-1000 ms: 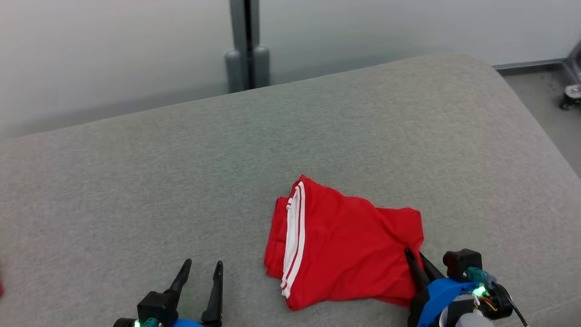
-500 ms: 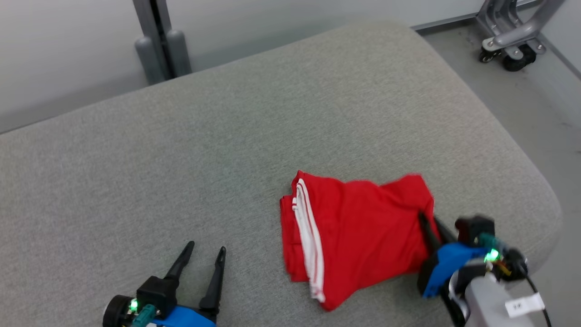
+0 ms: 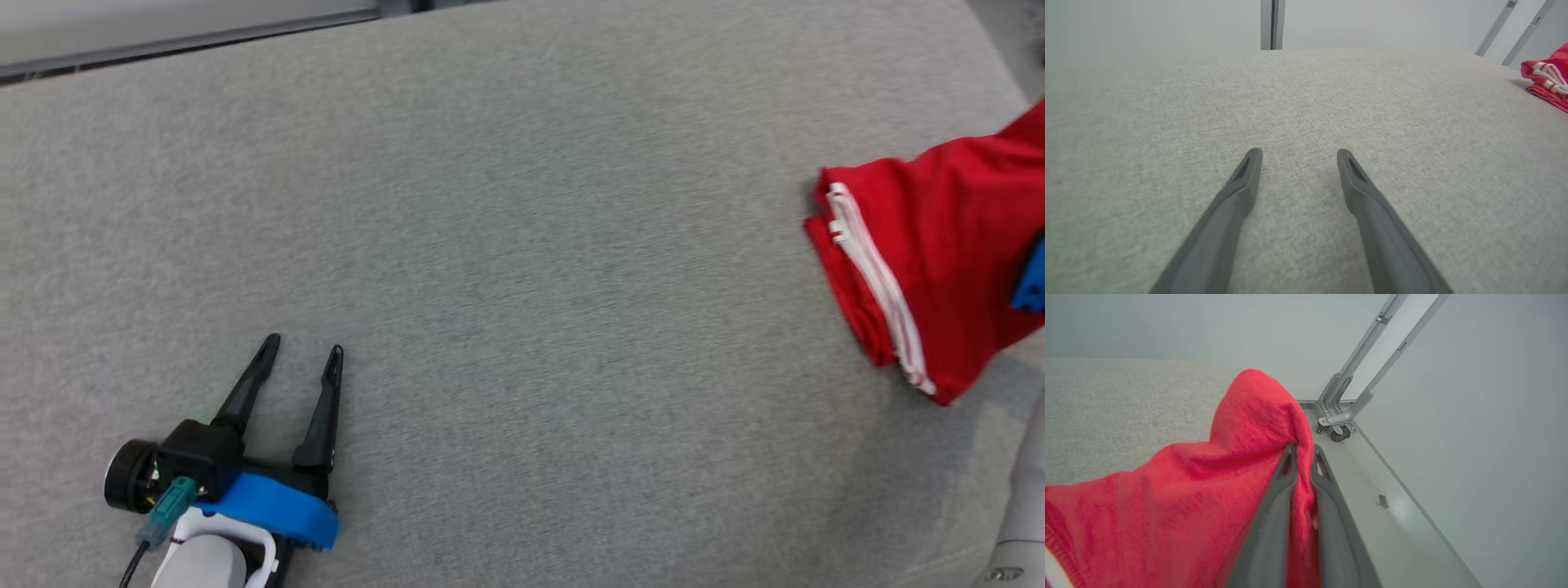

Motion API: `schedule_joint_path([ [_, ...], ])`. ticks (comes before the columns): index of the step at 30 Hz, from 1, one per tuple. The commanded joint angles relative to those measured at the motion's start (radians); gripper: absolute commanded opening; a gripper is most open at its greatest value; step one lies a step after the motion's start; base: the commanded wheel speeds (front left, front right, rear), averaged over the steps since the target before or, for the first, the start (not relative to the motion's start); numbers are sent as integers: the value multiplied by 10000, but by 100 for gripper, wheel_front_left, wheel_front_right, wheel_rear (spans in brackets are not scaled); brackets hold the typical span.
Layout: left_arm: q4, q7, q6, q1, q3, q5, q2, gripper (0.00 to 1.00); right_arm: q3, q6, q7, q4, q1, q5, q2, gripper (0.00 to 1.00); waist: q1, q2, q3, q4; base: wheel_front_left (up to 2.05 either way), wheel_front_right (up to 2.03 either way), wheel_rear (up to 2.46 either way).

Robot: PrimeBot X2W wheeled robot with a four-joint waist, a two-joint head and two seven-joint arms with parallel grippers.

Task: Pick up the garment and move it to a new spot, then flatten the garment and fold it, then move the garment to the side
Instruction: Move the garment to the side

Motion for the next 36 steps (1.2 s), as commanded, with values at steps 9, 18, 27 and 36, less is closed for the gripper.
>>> schedule_joint_path([
  [9, 208, 80, 40, 58, 250, -110, 182, 100, -771, -7, 743, -1412, -234, -497, -39, 0, -1, 0, 375, 573, 0, 0, 0],
  [18, 137, 69, 38, 84, 246, -91, 147, 100, -715, -7, 1161, -2155, 93, -523, -24, 0, -1, 0, 260, 511, 0, 0, 0],
  [27, 272, 48, 37, 115, 336, -64, -50, 100, -173, -5, 959, -2451, 265, -69, -16, 100, -1, 0, -88, 633, 0, 0, 0],
  [36, 557, 29, 35, 227, 1096, 76, -542, 100, 2263, -7, -588, -1341, 558, 2031, -26, 100, -1, 0, -1016, 1098, 0, 0, 0],
])
